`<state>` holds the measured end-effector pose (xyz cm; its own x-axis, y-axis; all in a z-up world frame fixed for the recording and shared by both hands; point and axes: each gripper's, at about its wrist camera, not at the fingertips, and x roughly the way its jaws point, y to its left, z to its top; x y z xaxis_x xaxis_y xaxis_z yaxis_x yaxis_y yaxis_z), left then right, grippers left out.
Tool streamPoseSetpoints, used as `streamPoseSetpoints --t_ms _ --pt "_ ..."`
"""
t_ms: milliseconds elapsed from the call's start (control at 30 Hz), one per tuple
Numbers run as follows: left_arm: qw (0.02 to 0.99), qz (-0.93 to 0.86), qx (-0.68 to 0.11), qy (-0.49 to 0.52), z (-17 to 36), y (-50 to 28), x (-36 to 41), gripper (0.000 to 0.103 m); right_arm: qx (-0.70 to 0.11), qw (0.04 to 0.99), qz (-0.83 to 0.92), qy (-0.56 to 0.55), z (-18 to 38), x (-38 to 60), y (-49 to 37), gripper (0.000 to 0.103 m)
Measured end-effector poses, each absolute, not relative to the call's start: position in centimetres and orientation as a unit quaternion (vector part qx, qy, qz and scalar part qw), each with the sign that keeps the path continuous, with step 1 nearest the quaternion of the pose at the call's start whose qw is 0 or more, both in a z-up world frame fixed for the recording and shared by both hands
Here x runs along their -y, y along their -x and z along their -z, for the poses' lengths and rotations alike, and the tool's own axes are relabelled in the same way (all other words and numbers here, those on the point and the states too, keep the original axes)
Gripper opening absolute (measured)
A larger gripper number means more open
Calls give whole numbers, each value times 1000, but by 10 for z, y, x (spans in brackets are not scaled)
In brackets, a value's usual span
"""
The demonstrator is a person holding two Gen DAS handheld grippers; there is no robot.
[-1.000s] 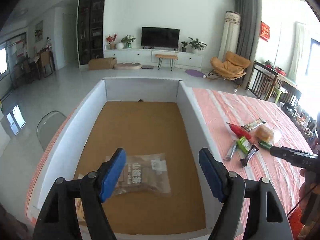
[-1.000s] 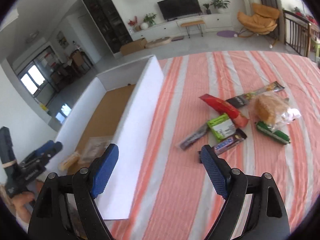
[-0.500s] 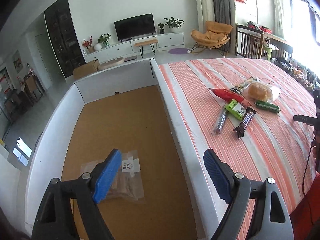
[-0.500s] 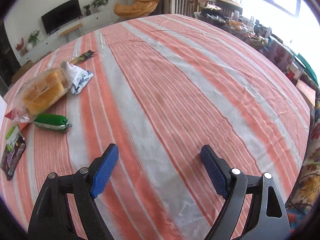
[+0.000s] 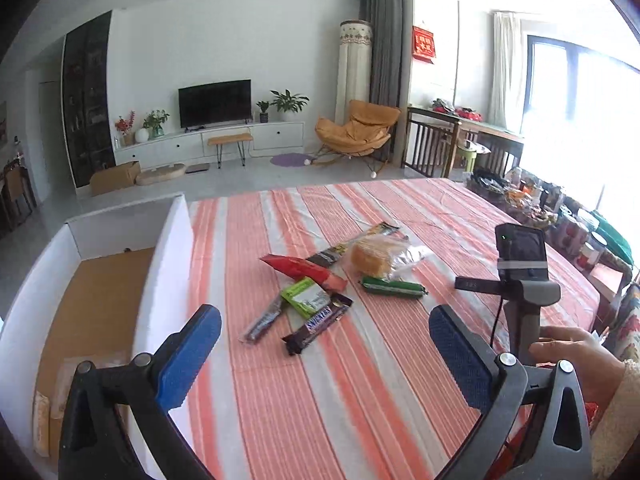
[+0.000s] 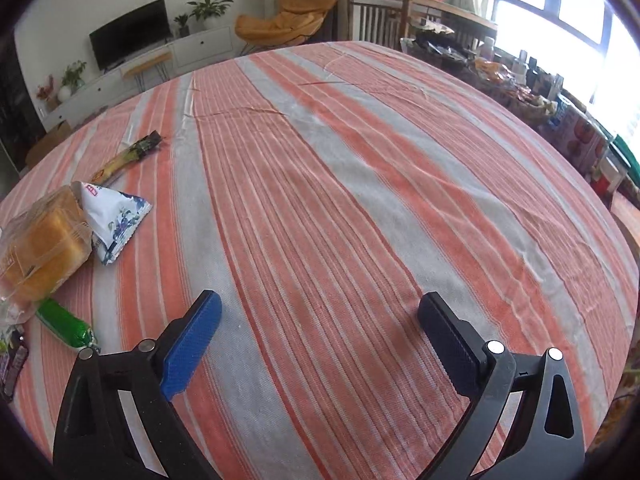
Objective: Organize snacks
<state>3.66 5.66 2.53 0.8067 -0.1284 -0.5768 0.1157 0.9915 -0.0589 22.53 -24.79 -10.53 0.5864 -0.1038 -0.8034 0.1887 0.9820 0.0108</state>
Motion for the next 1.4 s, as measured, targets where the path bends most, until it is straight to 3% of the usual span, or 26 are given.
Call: streamPoseSetpoints --t_ms 300,1400 --pt "897 94 -422 -90 101 -95 27 99 -447 889 82 -47 105 248 -225 101" --pt "890 98 -444 -33 115 -107 14 99 -447 889 82 -47 105 249 -225 101"
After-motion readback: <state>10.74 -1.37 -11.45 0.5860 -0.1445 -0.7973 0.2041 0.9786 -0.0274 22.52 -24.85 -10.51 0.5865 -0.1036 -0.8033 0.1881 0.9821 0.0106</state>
